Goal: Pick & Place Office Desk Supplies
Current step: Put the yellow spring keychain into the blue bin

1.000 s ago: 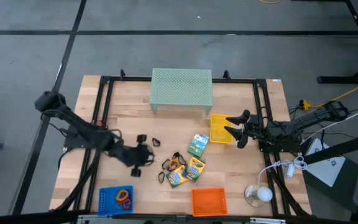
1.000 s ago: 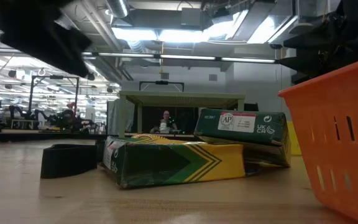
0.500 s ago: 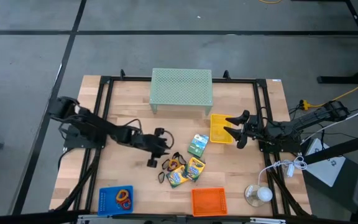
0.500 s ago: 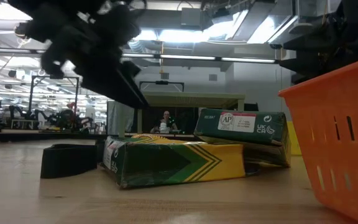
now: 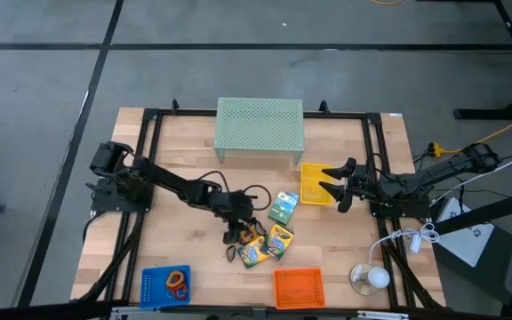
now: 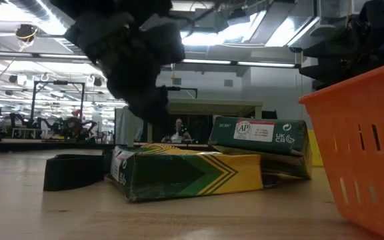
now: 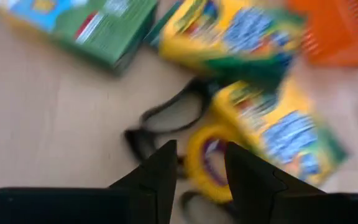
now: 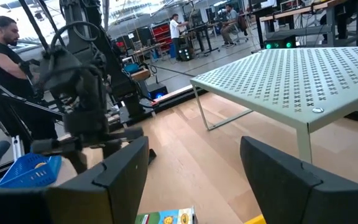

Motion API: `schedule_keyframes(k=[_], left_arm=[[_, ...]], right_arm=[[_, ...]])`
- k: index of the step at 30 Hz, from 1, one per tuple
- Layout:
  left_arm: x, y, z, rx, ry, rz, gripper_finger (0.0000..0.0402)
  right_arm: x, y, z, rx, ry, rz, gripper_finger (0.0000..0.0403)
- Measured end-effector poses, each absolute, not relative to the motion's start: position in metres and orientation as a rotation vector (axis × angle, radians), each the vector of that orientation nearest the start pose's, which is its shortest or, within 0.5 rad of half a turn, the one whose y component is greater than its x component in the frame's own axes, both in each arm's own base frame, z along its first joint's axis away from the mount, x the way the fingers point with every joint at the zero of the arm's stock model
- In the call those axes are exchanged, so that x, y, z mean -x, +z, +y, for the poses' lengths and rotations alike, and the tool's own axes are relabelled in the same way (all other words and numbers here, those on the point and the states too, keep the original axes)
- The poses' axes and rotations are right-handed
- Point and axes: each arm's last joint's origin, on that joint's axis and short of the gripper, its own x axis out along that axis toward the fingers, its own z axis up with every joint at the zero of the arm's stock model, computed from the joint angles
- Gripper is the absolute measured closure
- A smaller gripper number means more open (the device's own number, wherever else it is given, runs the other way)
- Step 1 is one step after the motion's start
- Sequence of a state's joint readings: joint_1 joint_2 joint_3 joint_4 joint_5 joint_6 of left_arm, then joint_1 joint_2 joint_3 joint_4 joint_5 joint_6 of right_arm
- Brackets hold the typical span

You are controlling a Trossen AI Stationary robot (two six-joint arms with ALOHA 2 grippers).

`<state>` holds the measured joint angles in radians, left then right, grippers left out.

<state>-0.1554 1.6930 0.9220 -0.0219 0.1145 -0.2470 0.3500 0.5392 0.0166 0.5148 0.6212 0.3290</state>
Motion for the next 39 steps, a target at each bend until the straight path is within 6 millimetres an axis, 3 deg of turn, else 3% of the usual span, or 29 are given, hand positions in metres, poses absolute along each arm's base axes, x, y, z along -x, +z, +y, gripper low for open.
schedule_keyframes(k=[5,21,30,39], left_arm=[[-0.329,0.165,-0.053,0.182,-0.067,0.896,0.0269],[-0.330,0.165,-0.056,0.277,-0.153,0.907,0.0272],[-0.337,0.141,-0.058,0.323,-0.159,0.952,0.0272],[-0.339,0.139,-0.059,0.293,-0.204,0.939,0.0283]], right_arm=[[-0.125,0.168,0.028,-0.323,-0.270,-0.038,0.0147],[-0.125,0.168,0.028,-0.323,-0.270,-0.038,0.0147],[-0.125,0.168,0.028,-0.323,-0.270,-0.037,0.0147],[-0.125,0.167,0.028,-0.320,-0.272,-0.030,0.0147]])
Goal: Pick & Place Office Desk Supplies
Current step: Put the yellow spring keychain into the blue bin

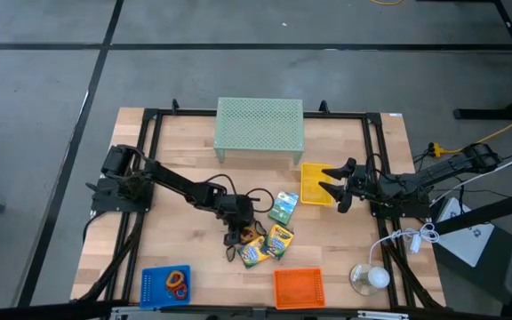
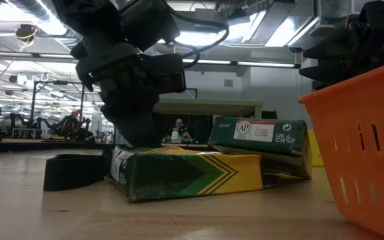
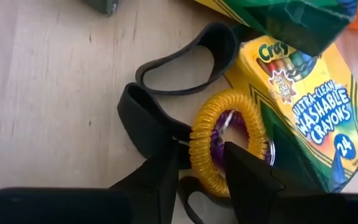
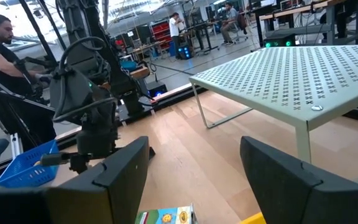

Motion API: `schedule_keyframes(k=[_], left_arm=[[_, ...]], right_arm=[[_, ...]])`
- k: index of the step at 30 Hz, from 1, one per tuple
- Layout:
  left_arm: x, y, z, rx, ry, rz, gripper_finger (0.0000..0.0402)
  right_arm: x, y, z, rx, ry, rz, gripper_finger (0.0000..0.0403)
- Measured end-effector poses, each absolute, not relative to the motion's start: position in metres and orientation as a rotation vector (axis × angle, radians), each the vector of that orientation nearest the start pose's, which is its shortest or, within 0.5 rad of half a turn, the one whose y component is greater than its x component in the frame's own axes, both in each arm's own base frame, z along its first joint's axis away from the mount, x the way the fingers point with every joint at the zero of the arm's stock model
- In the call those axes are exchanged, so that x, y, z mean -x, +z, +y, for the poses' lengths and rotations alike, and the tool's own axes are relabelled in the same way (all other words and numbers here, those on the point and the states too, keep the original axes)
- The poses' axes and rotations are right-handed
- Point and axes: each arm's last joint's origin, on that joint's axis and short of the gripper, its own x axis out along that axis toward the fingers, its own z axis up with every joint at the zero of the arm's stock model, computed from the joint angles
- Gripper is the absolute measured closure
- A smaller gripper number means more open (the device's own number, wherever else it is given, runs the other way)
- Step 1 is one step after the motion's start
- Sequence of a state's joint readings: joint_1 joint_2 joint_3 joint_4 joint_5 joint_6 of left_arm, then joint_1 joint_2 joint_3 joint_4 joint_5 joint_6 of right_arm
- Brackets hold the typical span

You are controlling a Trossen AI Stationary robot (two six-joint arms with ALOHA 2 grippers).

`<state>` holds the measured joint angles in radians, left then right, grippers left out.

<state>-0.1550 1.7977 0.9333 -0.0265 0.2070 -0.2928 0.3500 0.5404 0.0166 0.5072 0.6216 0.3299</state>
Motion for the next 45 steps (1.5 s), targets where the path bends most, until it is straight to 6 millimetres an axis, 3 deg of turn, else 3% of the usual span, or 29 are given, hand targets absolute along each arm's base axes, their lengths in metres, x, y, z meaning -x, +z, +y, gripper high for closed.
schedule_keyframes(k=[7,13,23,37,45], left_arm=[[-0.337,0.143,-0.051,0.242,-0.214,0.945,0.0331],[-0.333,0.163,-0.042,0.226,-0.207,0.890,0.0374],[-0.325,0.197,-0.037,0.201,-0.219,0.772,0.0364],[-0.311,0.185,-0.038,0.213,-0.192,0.967,0.0364],[-0.309,0.184,-0.038,0.229,-0.185,0.995,0.0360]], right_arm=[[-0.125,0.167,0.028,-0.319,-0.272,-0.028,0.0147],[-0.125,0.167,0.028,-0.320,-0.272,-0.028,0.0147],[-0.125,0.167,0.028,-0.321,-0.272,-0.028,0.0147],[-0.125,0.167,0.028,-0.320,-0.272,-0.027,0.0147],[-0.125,0.167,0.028,-0.320,-0.272,-0.027,0.0147]])
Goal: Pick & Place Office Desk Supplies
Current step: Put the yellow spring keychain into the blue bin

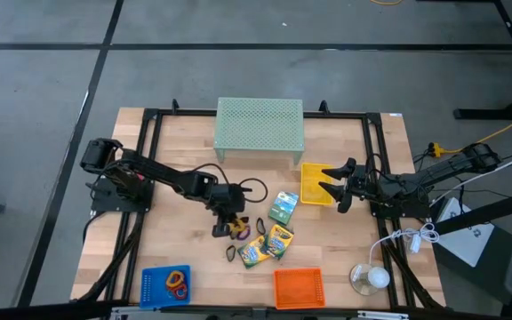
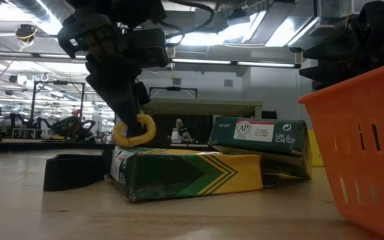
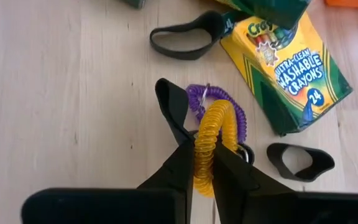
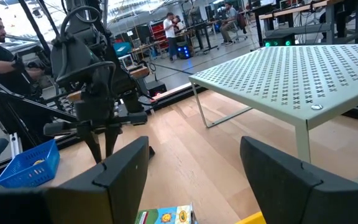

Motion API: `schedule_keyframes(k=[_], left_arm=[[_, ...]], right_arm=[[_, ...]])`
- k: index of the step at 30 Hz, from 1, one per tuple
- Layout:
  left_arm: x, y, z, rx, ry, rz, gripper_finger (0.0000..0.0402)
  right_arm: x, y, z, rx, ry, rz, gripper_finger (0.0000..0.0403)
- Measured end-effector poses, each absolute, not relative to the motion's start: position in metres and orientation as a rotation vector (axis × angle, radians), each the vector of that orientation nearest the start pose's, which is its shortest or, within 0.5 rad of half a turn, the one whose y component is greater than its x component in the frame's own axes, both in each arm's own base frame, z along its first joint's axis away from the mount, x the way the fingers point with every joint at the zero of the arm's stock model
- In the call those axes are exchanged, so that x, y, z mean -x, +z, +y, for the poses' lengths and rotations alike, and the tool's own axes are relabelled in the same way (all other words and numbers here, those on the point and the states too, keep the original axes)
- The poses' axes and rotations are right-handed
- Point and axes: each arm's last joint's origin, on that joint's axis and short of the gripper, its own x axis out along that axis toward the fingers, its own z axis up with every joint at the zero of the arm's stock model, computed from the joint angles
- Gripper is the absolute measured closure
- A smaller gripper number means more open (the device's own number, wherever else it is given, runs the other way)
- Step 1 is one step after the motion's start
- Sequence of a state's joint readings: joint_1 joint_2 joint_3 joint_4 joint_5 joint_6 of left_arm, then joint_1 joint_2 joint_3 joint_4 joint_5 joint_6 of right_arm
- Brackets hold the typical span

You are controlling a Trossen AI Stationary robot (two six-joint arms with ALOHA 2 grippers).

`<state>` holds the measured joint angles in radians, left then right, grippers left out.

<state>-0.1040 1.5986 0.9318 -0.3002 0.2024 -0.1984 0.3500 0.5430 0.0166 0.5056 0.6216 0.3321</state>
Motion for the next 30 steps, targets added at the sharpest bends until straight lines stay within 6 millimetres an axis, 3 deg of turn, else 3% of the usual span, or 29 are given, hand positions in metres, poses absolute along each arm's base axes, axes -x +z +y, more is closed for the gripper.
schedule_keyframes(k=[20,25,30], left_arm=[[-0.3058,0.1811,-0.0358,0.197,-0.119,1.035,0.0305],[-0.3069,0.1818,-0.0360,0.190,-0.126,1.021,0.0320],[-0.3078,0.1824,-0.0366,0.179,-0.134,1.009,0.0364]], right_arm=[[-0.1253,0.1667,0.0278,-0.320,-0.272,-0.025,0.0147],[-0.1253,0.1667,0.0278,-0.320,-0.272,-0.026,0.0147],[-0.1253,0.1667,0.0278,-0.320,-0.272,-0.025,0.0147]])
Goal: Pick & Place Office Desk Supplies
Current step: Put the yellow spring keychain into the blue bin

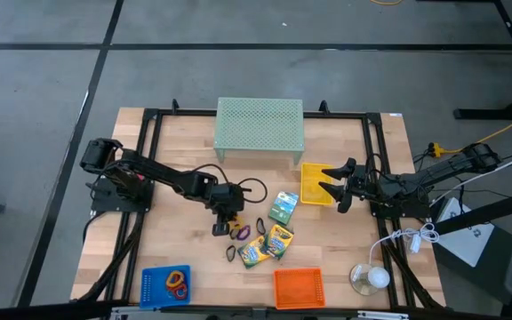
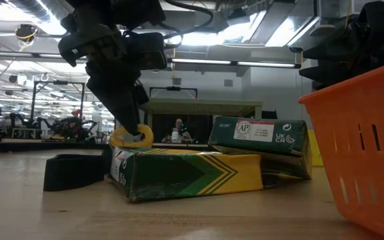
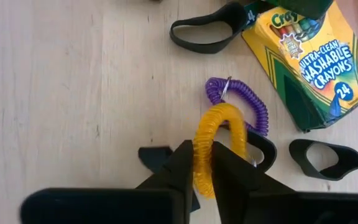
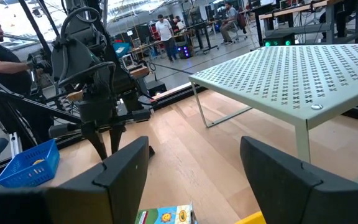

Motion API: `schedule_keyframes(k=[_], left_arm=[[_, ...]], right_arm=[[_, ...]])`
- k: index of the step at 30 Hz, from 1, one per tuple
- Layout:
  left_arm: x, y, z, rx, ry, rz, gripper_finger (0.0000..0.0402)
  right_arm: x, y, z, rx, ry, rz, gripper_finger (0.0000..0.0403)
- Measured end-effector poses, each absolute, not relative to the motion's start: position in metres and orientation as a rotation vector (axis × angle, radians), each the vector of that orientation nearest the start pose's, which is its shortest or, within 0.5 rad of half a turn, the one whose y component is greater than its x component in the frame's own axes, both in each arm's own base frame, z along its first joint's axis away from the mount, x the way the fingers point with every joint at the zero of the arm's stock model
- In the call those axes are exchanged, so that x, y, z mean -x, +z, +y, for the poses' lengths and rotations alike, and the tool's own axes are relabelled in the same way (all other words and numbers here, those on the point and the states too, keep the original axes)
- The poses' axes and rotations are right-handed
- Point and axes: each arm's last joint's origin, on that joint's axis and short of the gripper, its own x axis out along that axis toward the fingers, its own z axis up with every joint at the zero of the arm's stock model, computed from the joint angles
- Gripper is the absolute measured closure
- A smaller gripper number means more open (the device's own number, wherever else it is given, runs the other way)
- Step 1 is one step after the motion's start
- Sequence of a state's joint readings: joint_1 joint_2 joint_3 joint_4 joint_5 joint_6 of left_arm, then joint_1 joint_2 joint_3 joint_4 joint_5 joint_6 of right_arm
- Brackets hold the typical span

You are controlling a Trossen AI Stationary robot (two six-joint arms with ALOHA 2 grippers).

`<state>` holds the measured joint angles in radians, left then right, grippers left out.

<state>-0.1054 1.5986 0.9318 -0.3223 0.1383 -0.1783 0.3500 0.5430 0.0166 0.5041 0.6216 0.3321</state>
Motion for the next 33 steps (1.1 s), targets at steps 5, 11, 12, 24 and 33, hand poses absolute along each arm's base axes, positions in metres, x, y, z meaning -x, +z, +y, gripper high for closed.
schedule_keyframes(k=[5,11,12,24,33], left_arm=[[-0.308,0.183,-0.037,0.160,-0.145,1.004,0.0392],[-0.309,0.183,-0.035,0.116,-0.114,0.995,0.0386],[-0.309,0.183,-0.035,0.111,-0.108,0.994,0.0387],[-0.289,0.224,-0.043,0.046,-0.107,0.869,0.0390],[-0.238,0.270,-0.069,0.088,-0.222,0.825,0.0390]], right_arm=[[-0.125,0.167,0.028,-0.320,-0.272,-0.026,0.0147],[-0.125,0.167,0.028,-0.320,-0.272,-0.025,0.0147],[-0.125,0.167,0.028,-0.320,-0.272,-0.025,0.0147],[-0.125,0.166,0.028,-0.317,-0.273,-0.020,0.0147],[-0.125,0.165,0.028,-0.310,-0.275,-0.008,0.0147]])
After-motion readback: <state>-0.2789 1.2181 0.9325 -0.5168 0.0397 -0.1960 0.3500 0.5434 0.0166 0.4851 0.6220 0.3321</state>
